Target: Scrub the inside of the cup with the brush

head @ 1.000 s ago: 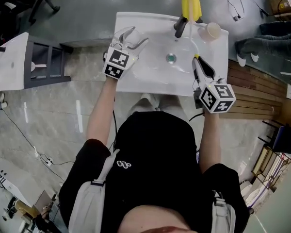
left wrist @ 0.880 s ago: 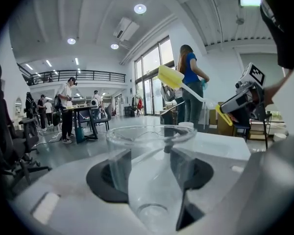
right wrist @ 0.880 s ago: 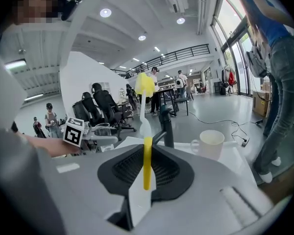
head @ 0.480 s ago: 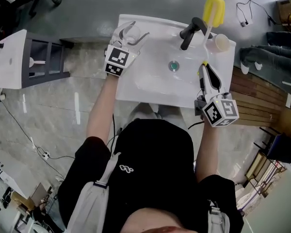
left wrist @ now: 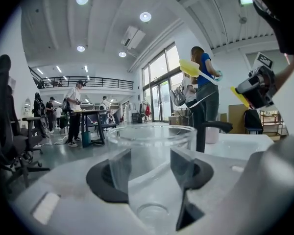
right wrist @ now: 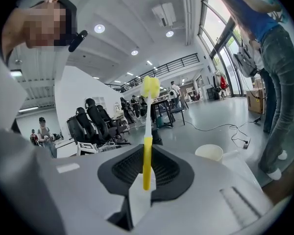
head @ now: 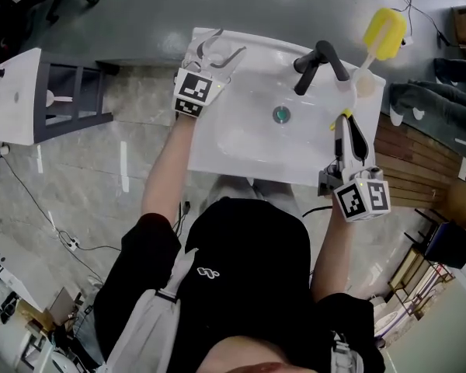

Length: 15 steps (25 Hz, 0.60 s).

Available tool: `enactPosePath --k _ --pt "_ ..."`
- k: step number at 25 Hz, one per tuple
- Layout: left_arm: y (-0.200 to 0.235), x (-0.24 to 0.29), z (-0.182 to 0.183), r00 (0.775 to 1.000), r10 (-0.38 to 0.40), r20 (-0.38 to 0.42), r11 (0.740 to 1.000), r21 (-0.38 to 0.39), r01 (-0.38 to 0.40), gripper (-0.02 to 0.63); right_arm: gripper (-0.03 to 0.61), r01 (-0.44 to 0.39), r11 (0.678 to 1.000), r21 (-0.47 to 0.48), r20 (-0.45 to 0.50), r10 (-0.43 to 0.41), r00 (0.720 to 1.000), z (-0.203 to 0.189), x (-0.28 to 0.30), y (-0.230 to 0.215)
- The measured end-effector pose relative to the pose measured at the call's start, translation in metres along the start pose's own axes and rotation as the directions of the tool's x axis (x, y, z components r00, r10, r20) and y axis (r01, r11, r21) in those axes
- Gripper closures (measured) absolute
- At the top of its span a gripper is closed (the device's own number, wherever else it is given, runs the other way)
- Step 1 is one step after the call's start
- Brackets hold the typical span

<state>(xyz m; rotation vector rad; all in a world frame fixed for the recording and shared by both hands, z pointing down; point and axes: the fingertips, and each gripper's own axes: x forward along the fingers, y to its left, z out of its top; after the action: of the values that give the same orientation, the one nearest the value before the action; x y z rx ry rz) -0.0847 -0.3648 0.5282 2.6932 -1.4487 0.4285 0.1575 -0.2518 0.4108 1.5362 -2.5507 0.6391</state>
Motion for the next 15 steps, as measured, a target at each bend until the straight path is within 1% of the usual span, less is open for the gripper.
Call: enactPosePath --k 10,15 --pt "0.007 0.018 -0.012 1.0 -0.002 -0.006 1.0 -0.004 0.002 0.344 0.528 0.012 1.0 -0.004 -0.006 -0.012 1.0 0.002 0.003 -0.01" --pt "0.009 0.019 -0.012 1.0 0.003 0.015 1.0 -0.003 -0.003 0.344 0.528 0.002 1.0 -0.007 -0.007 -0.002 1.0 0.001 0.005 -0.01"
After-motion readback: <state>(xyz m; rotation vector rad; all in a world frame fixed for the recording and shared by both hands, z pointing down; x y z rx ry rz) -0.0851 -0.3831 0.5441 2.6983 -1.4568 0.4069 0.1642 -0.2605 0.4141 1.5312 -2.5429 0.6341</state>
